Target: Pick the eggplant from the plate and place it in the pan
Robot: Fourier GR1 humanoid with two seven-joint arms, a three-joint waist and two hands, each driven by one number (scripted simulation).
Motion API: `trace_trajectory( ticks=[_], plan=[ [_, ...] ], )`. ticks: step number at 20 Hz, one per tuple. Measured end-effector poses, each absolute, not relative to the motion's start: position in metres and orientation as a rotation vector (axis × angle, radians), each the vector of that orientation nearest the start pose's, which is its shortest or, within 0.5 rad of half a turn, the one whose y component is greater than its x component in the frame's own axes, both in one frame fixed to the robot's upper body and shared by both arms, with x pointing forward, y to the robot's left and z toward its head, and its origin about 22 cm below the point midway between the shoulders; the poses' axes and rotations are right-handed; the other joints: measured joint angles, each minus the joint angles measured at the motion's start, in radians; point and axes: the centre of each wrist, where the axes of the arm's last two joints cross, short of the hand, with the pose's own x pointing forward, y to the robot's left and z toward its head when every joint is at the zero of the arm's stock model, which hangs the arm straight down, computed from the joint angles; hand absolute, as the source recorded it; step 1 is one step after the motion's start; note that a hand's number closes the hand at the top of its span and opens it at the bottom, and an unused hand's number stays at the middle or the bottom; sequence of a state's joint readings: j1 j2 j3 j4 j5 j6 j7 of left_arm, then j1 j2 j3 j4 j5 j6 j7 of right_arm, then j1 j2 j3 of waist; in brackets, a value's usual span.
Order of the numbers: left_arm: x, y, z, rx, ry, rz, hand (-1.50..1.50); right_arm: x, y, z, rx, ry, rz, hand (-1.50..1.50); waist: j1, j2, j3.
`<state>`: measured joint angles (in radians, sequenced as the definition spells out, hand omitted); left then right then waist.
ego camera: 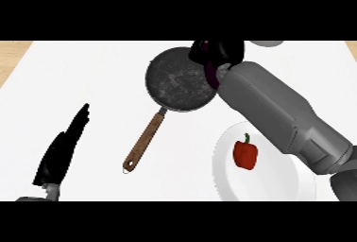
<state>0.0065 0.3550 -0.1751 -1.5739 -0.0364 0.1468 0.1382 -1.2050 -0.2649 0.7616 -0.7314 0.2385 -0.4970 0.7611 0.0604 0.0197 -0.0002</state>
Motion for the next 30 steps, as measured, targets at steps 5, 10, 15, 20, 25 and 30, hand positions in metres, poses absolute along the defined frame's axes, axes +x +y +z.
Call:
trace_trajectory(
  ticks=[5, 10, 15, 20, 25, 30],
  plan=[
    [0.241, 0.266, 0.015, 0.288, -1.427, -0.312, 0.0, 0.436, -0.066, 0.13, -0.941, -1.304, 0.676, 1.5, 0.018, 0.009, 0.0],
    [0.245, 0.267, 0.02, 0.282, -1.44, -0.333, 0.0, 0.438, -0.06, 0.107, -0.856, -1.224, 0.747, 1.5, 0.039, 0.02, 0.0],
    [0.246, 0.26, 0.019, 0.276, -1.452, -0.34, 0.0, 0.433, -0.059, 0.084, -0.641, -1.129, 0.571, -1.5, 0.05, 0.028, 0.002],
    [0.246, 0.26, 0.019, 0.274, -1.444, -0.337, 0.0, 0.433, -0.057, 0.082, -0.532, -1.218, 0.407, -1.5, 0.05, 0.027, 0.002],
    [0.246, 0.264, 0.019, 0.277, -1.446, -0.337, 0.0, 0.437, -0.062, 0.087, -0.549, -1.368, 0.209, -1.5, 0.046, 0.025, 0.002],
    [0.241, 0.269, 0.015, 0.283, -1.435, -0.323, 0.0, 0.444, -0.079, 0.09, -0.605, -1.423, -0.017, -1.5, 0.032, 0.018, 0.002]
  ],
)
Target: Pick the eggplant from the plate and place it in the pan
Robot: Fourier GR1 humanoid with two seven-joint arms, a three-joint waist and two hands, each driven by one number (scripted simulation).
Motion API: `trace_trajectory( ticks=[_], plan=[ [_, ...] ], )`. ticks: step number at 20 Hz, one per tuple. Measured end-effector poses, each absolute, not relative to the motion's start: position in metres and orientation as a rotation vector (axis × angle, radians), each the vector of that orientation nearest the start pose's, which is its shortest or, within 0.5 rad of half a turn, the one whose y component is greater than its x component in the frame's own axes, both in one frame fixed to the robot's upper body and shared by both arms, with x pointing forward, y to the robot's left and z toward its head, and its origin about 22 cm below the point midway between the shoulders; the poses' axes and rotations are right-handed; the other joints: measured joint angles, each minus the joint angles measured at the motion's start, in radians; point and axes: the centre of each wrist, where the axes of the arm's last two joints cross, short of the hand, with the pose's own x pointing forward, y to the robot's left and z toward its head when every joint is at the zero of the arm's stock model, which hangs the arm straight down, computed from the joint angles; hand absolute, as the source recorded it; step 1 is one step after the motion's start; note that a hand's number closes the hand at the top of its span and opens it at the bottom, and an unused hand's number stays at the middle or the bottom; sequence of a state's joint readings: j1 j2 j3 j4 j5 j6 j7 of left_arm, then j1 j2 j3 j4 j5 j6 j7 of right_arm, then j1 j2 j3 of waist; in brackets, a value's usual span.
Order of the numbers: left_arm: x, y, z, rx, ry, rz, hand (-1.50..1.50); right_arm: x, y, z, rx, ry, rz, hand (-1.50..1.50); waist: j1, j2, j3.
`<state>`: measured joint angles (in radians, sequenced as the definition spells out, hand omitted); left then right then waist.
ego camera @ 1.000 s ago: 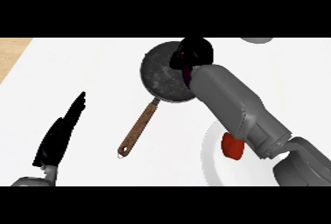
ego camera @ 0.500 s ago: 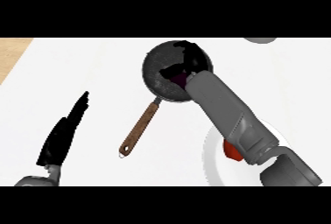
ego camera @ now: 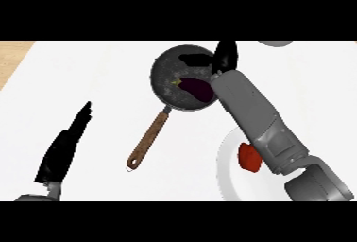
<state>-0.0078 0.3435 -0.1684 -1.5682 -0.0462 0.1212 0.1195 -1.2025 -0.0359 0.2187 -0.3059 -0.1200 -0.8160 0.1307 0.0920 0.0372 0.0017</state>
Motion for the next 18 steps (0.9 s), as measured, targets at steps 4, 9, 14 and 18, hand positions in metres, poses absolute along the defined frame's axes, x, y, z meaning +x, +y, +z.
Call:
trace_trajectory(
  ticks=[4, 9, 14, 18],
  plan=[
    [0.237, 0.271, 0.013, 0.291, -1.421, -0.31, 0.0, 0.451, -0.109, 0.089, -0.652, -1.418, -0.171, -1.5, -0.02, -0.008, 0.0],
    [0.23, 0.276, 0.009, 0.304, -1.402, -0.284, 0.0, 0.45, -0.155, 0.074, -0.68, -1.451, -0.263, -1.5, -0.05, -0.021, 0.0],
    [0.223, 0.28, 0.009, 0.326, -1.385, -0.265, 0.0, 0.439, -0.2, 0.053, -0.707, -1.497, -0.244, -1.5, -0.079, -0.033, -0.001],
    [0.226, 0.289, 0.006, 0.341, -1.38, -0.252, 0.0, 0.425, -0.242, 0.043, -0.73, -1.508, -0.227, -1.5, -0.096, -0.039, -0.002]
  ],
)
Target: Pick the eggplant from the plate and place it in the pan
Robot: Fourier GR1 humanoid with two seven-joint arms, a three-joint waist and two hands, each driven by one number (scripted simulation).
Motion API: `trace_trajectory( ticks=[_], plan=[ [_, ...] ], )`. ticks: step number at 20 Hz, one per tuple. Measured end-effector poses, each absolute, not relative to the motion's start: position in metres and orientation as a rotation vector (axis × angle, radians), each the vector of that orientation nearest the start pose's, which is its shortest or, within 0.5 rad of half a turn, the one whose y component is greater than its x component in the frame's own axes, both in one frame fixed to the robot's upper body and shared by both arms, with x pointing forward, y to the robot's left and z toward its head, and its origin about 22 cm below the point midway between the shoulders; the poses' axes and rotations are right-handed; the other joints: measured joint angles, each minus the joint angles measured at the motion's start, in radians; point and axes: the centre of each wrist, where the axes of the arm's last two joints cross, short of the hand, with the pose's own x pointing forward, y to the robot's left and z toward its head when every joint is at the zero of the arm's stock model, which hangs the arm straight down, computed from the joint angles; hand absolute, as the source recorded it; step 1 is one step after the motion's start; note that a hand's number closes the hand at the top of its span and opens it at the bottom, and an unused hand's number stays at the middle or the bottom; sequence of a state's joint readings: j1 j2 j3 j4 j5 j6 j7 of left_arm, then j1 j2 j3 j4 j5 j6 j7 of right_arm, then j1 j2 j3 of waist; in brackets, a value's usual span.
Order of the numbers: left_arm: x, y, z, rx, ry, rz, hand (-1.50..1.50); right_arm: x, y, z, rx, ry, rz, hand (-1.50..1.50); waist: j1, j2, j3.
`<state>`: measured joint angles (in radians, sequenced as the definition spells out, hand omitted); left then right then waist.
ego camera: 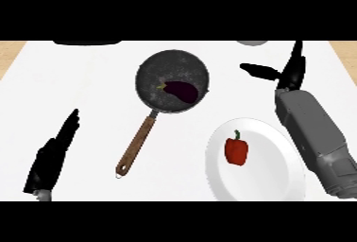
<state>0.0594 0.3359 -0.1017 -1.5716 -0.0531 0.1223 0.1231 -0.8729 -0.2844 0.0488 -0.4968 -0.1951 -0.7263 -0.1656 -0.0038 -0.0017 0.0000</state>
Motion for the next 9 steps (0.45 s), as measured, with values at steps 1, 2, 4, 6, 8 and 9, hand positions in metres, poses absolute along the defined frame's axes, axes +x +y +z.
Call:
trace_trajectory(
  ticks=[1, 2, 4, 6, 8, 9],
  plan=[
    [0.224, 0.287, 0.008, 0.339, -1.375, -0.248, 0.0, 0.421, -0.249, 0.043, -0.728, -1.505, -0.219, -1.5, -0.003, -0.002, 0.0],
    [0.224, 0.289, 0.006, 0.341, -1.373, -0.25, 0.0, 0.416, -0.256, 0.039, -0.731, -1.508, -0.217, -1.5, -0.004, -0.002, 0.0],
    [0.218, 0.288, 0.006, 0.348, -1.37, -0.253, 0.0, 0.405, -0.275, 0.037, -0.725, -1.513, -0.214, -1.5, -0.007, -0.004, 0.0],
    [0.215, 0.292, -0.001, 0.353, -1.368, -0.252, 0.0, 0.393, -0.294, 0.038, -0.721, -1.513, -0.206, -1.5, -0.01, -0.005, -0.001],
    [0.216, 0.293, 0.002, 0.353, -1.371, -0.251, 0.0, 0.382, -0.308, 0.044, -0.714, -1.516, -0.195, -1.5, -0.009, -0.004, -0.001],
    [0.218, 0.294, 0.006, 0.352, -1.371, -0.252, 0.0, 0.376, -0.316, 0.047, -0.71, -1.519, -0.186, -1.5, -0.01, -0.004, -0.001]
  ],
)
